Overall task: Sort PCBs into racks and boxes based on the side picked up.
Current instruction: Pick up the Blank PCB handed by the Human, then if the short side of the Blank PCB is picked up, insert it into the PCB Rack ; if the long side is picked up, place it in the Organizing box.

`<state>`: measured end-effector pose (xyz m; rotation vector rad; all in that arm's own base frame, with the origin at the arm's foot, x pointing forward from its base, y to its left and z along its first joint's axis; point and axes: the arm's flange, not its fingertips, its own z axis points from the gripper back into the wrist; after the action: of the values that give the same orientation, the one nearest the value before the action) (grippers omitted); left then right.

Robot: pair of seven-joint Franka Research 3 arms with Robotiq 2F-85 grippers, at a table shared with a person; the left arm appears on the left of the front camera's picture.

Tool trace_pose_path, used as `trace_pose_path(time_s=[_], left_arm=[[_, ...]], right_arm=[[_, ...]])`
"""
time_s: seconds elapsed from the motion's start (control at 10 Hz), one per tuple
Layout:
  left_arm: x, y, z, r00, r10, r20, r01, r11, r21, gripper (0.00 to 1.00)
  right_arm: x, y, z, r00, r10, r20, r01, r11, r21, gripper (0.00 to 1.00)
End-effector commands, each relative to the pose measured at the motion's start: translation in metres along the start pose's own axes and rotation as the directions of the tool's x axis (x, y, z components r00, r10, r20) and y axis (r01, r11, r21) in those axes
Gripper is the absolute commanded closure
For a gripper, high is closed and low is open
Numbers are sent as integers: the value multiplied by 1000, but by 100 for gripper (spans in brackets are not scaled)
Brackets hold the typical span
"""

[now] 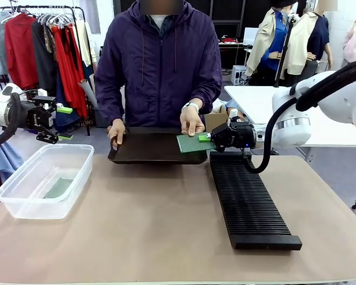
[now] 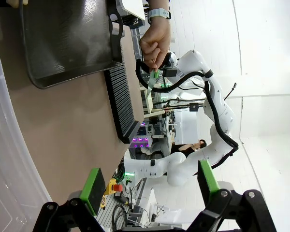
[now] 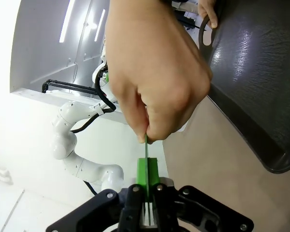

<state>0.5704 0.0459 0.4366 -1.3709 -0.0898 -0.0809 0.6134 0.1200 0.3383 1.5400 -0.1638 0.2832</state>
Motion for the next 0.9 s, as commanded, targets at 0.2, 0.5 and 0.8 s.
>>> trace_pose_path(time_s=[0.2,0.5,0.8], left_arm=[[0,0,1,1000,0,4,0,1000,1,0],[0,0,1,1000,0,4,0,1000,1,0],[0,0,1,1000,0,4,0,1000,1,0]], right_arm=[[0,0,-1,1000,7,0,-7,1000,1,100],[0,0,-1,1000,7,0,-7,1000,1,100],[0,0,-1,1000,7,0,-7,1000,1,100]])
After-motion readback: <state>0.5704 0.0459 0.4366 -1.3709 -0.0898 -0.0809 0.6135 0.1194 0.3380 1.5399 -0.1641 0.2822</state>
